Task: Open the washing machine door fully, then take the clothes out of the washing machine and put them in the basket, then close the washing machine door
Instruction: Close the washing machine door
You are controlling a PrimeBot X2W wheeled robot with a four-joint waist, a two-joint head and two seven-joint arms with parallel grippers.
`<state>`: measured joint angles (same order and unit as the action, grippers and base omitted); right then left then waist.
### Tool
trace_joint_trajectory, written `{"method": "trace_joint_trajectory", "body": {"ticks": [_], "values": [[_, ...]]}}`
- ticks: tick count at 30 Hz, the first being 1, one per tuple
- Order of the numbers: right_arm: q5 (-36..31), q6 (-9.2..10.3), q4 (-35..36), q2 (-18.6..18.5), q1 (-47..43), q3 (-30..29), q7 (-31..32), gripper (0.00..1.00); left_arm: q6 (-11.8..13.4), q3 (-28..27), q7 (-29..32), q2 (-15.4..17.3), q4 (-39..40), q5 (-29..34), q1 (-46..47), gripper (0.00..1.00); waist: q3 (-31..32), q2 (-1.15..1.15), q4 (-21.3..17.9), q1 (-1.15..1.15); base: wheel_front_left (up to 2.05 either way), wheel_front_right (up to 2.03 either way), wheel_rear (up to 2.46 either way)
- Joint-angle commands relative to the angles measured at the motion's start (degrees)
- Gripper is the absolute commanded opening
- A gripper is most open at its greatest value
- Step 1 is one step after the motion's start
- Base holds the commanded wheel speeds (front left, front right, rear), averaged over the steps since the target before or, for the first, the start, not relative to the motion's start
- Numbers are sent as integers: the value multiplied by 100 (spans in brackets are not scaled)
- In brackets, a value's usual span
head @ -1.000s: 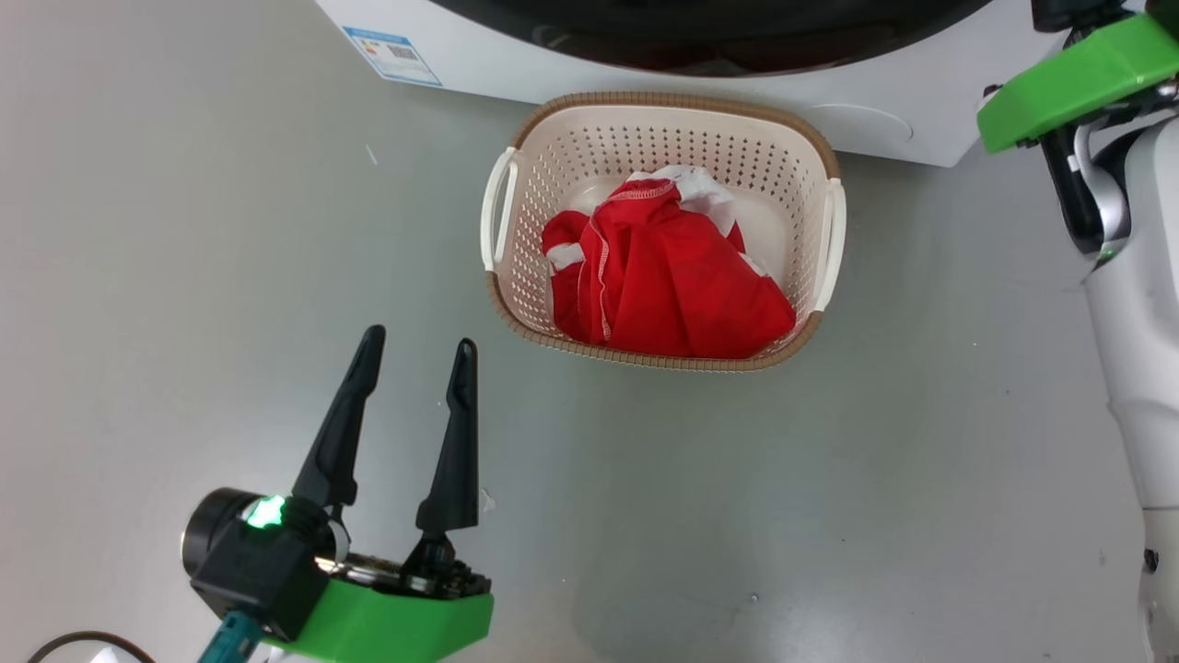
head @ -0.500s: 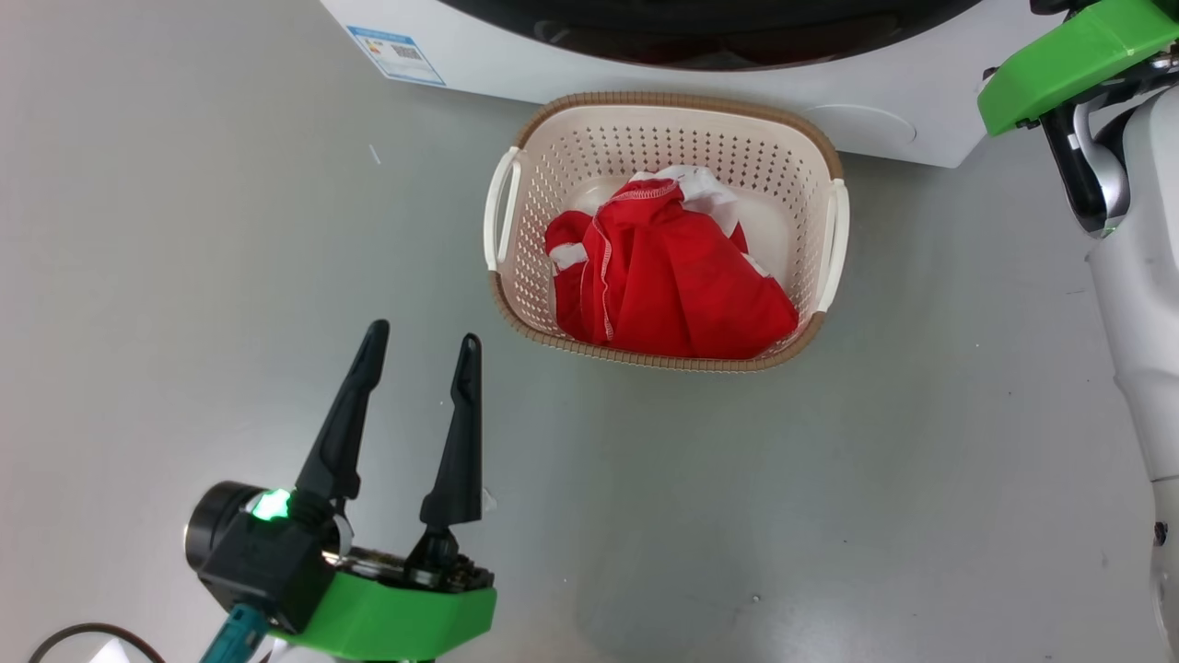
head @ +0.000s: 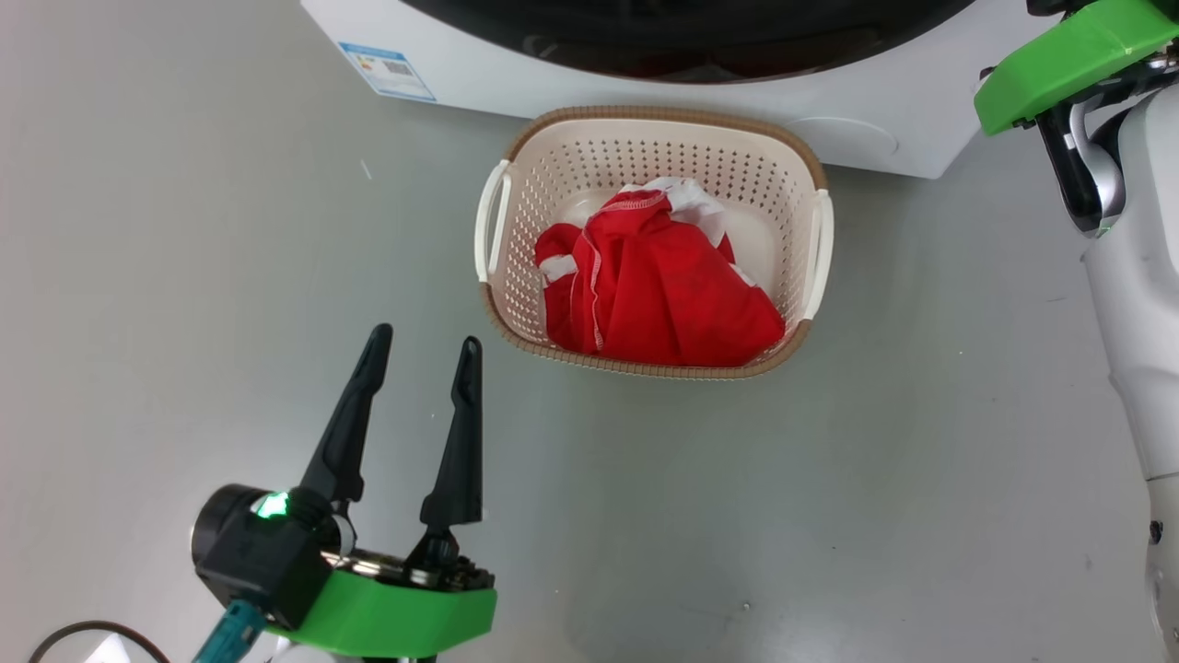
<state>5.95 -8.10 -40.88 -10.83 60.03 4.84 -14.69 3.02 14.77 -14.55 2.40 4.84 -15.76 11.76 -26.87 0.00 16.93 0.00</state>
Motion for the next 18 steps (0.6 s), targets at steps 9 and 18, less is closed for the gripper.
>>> {"method": "trace_joint_trajectory", "body": {"ticks": [9, 18], "values": [[261, 61, 708, 186, -731, 191, -29, 50, 48, -183, -45, 48, 109, -226, -27, 100, 276, 0, -305, 0, 0, 0, 0], [367, 61, 1393, 275, -1599, 359, -30, 100, -6, -240, -45, 48, 151, -253, -98, 100, 531, 0, -671, 0, 0, 0, 0]]}}
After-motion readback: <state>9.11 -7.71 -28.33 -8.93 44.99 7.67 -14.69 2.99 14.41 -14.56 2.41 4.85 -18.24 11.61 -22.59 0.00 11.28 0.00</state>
